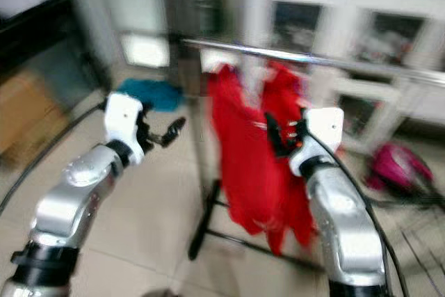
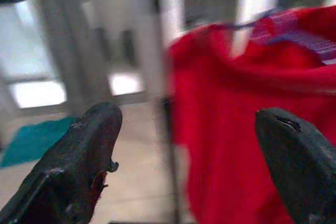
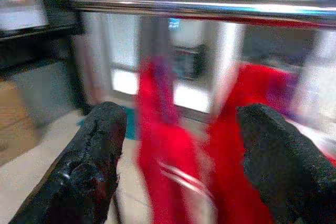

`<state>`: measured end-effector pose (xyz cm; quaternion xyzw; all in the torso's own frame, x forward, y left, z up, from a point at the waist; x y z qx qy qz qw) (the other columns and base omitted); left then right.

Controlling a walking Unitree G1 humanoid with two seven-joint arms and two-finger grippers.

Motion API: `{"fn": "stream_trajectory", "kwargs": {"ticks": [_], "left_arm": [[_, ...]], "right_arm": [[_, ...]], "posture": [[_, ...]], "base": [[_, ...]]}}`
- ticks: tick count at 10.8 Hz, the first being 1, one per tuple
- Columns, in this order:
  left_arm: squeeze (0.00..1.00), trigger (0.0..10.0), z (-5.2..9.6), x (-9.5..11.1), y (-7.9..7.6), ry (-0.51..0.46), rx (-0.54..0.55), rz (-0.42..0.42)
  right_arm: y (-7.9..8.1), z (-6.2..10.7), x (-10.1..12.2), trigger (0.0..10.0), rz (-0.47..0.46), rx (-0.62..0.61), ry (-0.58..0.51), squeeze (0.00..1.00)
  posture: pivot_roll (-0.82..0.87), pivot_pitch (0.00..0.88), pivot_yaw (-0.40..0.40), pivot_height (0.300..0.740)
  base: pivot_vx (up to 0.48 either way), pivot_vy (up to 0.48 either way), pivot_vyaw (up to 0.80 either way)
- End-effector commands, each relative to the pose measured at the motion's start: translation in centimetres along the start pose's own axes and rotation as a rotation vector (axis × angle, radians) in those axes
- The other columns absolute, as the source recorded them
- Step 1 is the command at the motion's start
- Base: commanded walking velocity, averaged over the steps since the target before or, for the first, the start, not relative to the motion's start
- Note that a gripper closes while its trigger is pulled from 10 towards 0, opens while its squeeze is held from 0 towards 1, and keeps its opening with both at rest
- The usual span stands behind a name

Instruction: Hang hanger

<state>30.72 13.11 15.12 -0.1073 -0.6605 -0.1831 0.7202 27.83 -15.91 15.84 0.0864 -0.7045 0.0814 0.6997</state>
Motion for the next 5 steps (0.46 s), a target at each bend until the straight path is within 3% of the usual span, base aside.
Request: {"fn": "stream_trajectory", "kwargs": {"ticks": [1, 4, 5], "left_arm": [[0.00, 10.0, 0.1, 0.0, 0.2, 0.007, 0.007, 0.004], [0.00, 10.0, 0.1, 0.0, -0.1, 0.017, -0.035, -0.041], [0.00, 10.0, 0.1, 0.2, -0.6, 0.006, -0.096, -0.046]], "right_arm": [[0.5, -0.2, 0.4, 10.0, 0.002, 0.037, -0.004, 0.00], [0.3, -1.1, 1.1, 10.0, -0.023, 0.021, -0.021, 0.00], [-0.1, -1.5, 1.2, 10.0, 0.003, -0.013, -0.004, 0.00]], "posture": [[0.08, 0.000, 0.039, 0.740], [0.08, 0.000, 0.036, 0.740], [0.08, 0.000, 0.035, 0.740]], "base": [[0.334, 0.000, 0.80], [0.319, 0.000, 0.00], [0.000, 0.000, 0.00]]}}
Point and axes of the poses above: a point about 5 cm out from each wrist's last joint towards the gripper, its own z axis pointing back from the gripper into the wrist, its own x axis along the axis of the wrist's last joint, y = z × x, the point moved 1 cm from there along -z, pointing out of the wrist towards the gripper
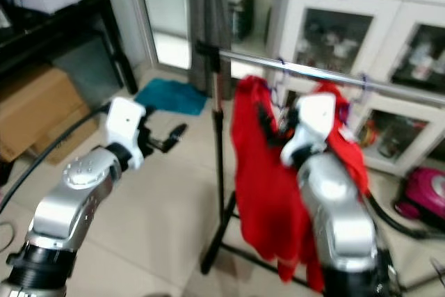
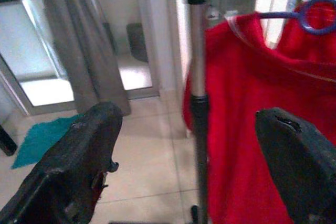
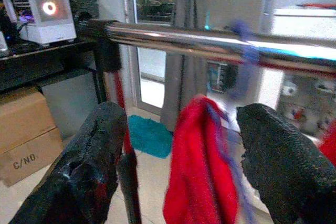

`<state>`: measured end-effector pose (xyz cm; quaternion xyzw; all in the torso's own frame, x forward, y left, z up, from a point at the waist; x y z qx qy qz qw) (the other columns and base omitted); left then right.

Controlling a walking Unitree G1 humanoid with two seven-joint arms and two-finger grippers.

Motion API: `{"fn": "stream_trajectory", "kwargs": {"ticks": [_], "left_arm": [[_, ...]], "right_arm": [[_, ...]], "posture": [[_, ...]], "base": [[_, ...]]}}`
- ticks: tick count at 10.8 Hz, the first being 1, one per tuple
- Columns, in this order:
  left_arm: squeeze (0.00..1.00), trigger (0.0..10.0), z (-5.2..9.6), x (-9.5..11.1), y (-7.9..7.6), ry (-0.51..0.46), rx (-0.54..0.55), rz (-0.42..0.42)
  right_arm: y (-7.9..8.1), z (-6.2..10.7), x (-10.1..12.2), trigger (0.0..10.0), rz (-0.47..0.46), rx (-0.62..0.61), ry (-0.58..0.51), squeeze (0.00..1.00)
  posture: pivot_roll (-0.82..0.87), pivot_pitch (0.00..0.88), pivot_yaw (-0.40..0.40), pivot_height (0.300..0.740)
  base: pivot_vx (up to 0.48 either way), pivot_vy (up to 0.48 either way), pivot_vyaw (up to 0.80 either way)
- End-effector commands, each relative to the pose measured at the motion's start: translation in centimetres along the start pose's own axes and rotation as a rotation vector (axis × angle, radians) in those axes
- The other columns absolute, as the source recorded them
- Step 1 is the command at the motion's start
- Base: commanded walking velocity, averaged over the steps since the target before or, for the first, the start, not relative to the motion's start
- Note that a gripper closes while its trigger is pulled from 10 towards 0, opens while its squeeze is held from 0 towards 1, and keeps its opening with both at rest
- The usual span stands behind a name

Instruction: Hang hanger

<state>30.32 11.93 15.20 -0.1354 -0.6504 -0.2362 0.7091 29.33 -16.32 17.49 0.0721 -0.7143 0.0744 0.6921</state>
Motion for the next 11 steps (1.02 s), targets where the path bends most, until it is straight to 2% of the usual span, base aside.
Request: {"fn": "stream_trajectory", "kwargs": {"ticks": [1, 4, 5, 6, 8, 9, 11], "left_arm": [[0.00, 10.0, 0.3, 0.1, 0.1, 0.011, -0.046, -0.025], [0.00, 10.0, 0.4, 0.1, -1.0, 0.037, -0.209, -0.025], [0.00, 10.0, 0.6, 0.1, -1.6, 0.068, -0.346, -0.060], [0.00, 10.0, 0.6, 0.1, -1.8, 0.078, -0.393, -0.076], [0.00, 10.0, 0.5, 0.4, -1.9, 0.078, -0.442, -0.078], [0.00, 10.0, 0.3, 1.0, -2.0, 0.057, -0.467, -0.058], [0.00, 10.0, 0.2, 1.2, -2.1, 0.051, -0.489, -0.055]], "right_arm": [[-0.2, -0.2, -0.5, 10.0, 0.003, -0.026, 0.055, 0.00], [-1.8, -0.5, -0.8, 10.0, 0.047, -0.082, 0.154, 0.00], [-3.0, -1.0, -0.7, 10.0, 0.071, -0.128, 0.220, 0.00], [-3.2, -1.1, -0.6, 10.0, 0.070, -0.134, 0.243, 0.00], [-3.8, -1.8, -0.2, 10.0, 0.062, -0.142, 0.258, 0.00], [-4.7, -2.9, -0.5, 10.0, 0.089, -0.166, 0.287, 0.00], [-5.8, -4.2, -0.5, 10.0, 0.080, -0.190, 0.304, 0.00]], "posture": [[0.08, 0.000, 0.031, 0.740], [0.07, 0.000, 0.035, 0.740], [0.07, 0.000, 0.030, 0.740], [0.07, 0.000, 0.030, 0.740], [0.07, 0.000, 0.033, 0.740], [0.06, 0.000, 0.044, 0.740], [0.06, 0.000, 0.048, 0.740]], "base": [[0.000, 0.000, 0.00], [0.000, 0.000, 0.00], [0.000, 0.000, 0.00], [0.000, 0.000, 0.00], [0.000, 0.000, 0.00], [0.000, 0.000, 0.00], [0.000, 0.000, 0.00]]}}
Point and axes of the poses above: a point about 5 cm out from each wrist's last joint towards the gripper, its own z axis pointing back from the gripper into the wrist, its own x axis along the axis of the wrist's last joint, y = z × x, the point moved 1 cm from there along -z, pointing out of the wrist towards the gripper
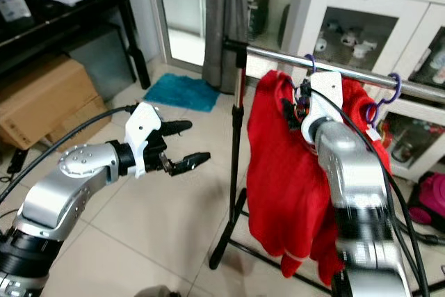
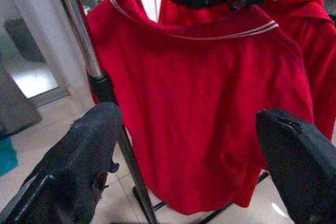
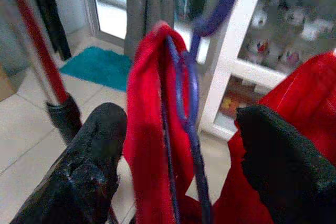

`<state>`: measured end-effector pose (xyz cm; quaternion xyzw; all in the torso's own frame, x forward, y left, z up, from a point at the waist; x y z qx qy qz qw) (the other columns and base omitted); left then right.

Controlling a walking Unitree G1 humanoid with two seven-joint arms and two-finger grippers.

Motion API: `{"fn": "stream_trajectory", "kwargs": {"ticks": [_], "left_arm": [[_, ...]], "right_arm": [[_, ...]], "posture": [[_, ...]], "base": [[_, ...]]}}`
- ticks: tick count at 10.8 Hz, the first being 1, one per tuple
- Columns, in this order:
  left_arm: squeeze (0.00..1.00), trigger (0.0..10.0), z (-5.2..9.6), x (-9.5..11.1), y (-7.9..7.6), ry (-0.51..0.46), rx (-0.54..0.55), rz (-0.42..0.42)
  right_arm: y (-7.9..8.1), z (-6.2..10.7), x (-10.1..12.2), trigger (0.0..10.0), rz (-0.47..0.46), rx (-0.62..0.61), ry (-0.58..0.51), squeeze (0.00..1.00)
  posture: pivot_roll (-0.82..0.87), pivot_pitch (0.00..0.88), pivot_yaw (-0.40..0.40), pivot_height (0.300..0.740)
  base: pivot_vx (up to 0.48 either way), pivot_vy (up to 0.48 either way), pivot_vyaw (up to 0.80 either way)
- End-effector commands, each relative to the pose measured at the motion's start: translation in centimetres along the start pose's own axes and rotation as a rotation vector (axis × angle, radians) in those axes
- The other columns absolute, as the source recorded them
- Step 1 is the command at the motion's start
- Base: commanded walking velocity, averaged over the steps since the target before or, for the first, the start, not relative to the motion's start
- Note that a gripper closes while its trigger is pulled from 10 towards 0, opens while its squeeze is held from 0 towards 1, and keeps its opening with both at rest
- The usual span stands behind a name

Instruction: Hang hanger

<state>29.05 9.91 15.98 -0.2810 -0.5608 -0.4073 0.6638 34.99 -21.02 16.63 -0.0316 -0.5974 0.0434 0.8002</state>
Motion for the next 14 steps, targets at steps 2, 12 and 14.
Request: {"fn": "stream_trajectory", "kwargs": {"ticks": [2, 12, 14], "left_arm": [[0.00, 10.0, -0.2, 0.4, 0.0, -0.005, -0.022, 0.004], [0.00, 10.0, -0.2, 0.1, -0.1, 0.021, -0.044, -0.009], [0.00, 10.0, -0.3, 0.0, -0.2, 0.027, -0.050, -0.010]], "right_arm": [[-2.2, -1.7, 0.2, 10.0, -0.003, -0.053, 0.037, 0.00], [-3.4, -4.4, 1.1, 0.0, -0.014, 0.106, 0.129, 0.00], [-3.5, -4.5, 0.8, 0.0, -0.030, 0.105, 0.148, 0.00]], "posture": [[0.07, 0.000, 0.040, 0.740], [0.08, 0.000, 0.025, 0.740], [0.08, 0.000, 0.026, 0.740]], "base": [[0.000, 0.000, 0.00], [0.000, 0.000, 0.00], [0.000, 0.000, 0.00]]}}
Point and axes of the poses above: a point about 5 cm out from each wrist's last joint towards the gripper, its own z axis pointing back from the gripper into the wrist, its own x axis along the axis of the wrist's last joint, y = z × x, the point moved 1 cm from there along -z, pointing out of the wrist towards the gripper
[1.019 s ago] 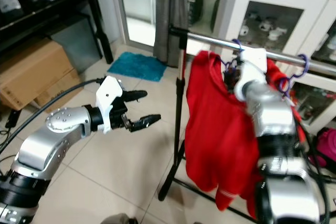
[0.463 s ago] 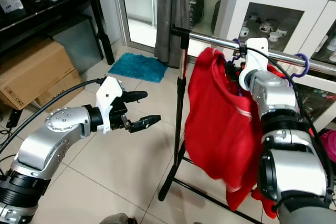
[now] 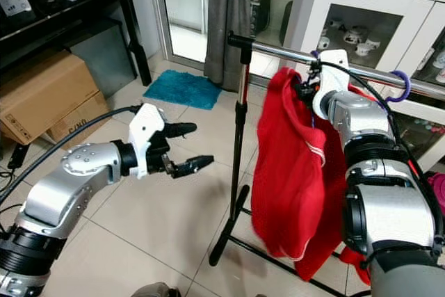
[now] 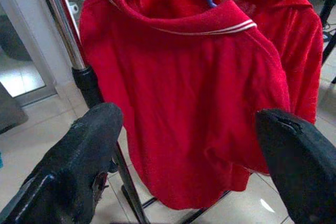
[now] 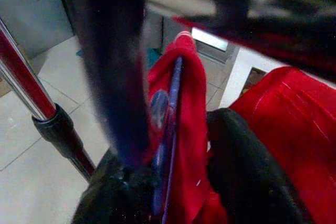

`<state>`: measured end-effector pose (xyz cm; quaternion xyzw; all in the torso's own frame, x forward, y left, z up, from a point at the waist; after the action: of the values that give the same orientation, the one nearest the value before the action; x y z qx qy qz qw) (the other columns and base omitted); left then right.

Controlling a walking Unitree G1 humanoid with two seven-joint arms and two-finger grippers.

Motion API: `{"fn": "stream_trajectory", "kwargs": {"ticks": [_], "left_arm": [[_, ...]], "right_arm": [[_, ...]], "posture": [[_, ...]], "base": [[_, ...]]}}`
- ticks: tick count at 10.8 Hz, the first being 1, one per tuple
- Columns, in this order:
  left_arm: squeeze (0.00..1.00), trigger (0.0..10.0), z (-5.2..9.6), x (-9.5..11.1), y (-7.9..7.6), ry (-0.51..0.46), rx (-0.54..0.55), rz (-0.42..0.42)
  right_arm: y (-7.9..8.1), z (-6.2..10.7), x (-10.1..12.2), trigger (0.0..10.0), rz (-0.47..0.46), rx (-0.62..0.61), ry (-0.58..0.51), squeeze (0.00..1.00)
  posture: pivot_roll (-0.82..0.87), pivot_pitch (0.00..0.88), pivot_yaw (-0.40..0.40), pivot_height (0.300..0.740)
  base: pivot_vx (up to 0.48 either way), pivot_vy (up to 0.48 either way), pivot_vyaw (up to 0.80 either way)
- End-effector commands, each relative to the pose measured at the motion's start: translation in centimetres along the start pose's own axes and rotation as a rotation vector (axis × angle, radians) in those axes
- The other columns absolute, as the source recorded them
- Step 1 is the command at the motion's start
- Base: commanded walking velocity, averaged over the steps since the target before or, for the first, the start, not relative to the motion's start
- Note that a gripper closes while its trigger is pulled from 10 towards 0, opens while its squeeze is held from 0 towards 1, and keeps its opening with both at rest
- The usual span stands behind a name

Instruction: Hang hanger

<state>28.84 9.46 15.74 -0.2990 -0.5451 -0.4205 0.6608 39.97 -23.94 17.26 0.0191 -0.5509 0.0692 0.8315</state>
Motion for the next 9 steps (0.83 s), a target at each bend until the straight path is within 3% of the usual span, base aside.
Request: {"fn": "stream_trajectory", "kwargs": {"ticks": [1, 9], "left_arm": [[0.00, 10.0, 0.03, 0.16, 0.18, 0.020, 0.000, -0.019], [0.00, 10.0, -0.06, 0.18, 0.12, 0.027, 0.015, -0.017]], "right_arm": [[-0.44, 0.03, -1.00, 0.0, -0.019, -0.009, 0.046, 0.00], [-0.21, 0.50, -1.70, 0.0, -0.053, 0.031, 0.037, 0.00]], "posture": [[0.08, 0.000, 0.025, 0.740], [0.07, 0.000, 0.029, 0.740]], "base": [[0.000, 0.000, 0.00], [0.000, 0.000, 0.00]]}}
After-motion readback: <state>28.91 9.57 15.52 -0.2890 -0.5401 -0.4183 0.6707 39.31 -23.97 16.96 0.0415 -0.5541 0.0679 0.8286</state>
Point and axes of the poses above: a point about 5 cm out from each wrist's last joint towards the gripper, its own z axis pointing back from the gripper into the wrist, its own x axis along the axis of the wrist's last joint, y = z × x, the point moved 1 cm from there along -z, pointing out of the wrist towards the gripper
